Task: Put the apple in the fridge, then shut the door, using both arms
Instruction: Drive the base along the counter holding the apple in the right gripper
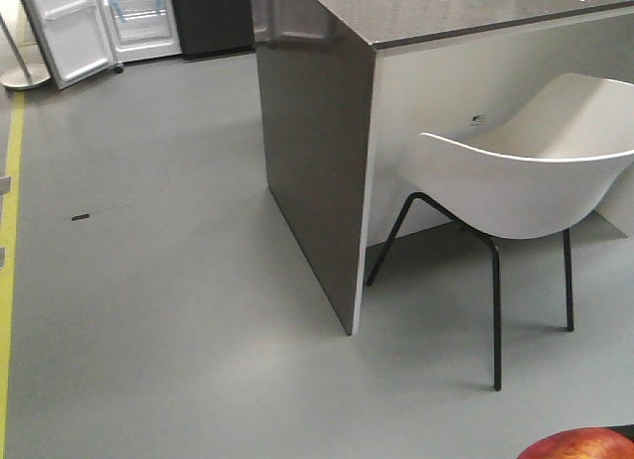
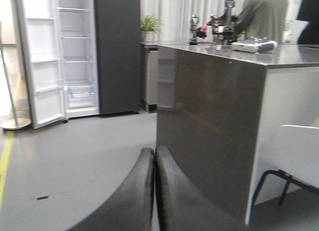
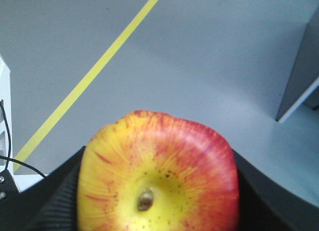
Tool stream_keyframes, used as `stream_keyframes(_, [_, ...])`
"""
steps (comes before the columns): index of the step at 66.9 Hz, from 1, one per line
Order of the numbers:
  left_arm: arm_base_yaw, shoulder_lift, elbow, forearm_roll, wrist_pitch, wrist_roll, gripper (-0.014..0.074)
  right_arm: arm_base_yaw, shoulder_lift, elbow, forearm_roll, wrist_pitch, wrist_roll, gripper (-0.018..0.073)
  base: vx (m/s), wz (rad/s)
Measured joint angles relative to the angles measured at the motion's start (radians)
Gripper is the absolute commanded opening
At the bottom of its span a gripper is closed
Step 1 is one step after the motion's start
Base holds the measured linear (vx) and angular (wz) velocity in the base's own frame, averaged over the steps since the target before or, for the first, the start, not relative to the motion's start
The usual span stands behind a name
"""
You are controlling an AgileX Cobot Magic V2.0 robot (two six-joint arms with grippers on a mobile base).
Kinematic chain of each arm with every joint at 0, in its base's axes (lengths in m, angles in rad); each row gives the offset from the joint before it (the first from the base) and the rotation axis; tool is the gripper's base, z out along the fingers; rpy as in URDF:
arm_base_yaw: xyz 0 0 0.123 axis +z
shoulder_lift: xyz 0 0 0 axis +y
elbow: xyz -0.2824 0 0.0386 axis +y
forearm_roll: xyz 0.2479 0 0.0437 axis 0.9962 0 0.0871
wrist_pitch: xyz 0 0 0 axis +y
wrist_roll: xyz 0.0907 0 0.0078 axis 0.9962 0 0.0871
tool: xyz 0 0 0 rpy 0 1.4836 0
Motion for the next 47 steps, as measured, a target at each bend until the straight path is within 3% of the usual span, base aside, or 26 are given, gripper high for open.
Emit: stream_keyframes(47, [0.0, 0.0, 0.0, 0.0, 0.0, 0.0, -0.0006, 0.0, 0.0, 0.0, 0.0, 0.0, 0.0, 0.0158, 0.08, 0.34])
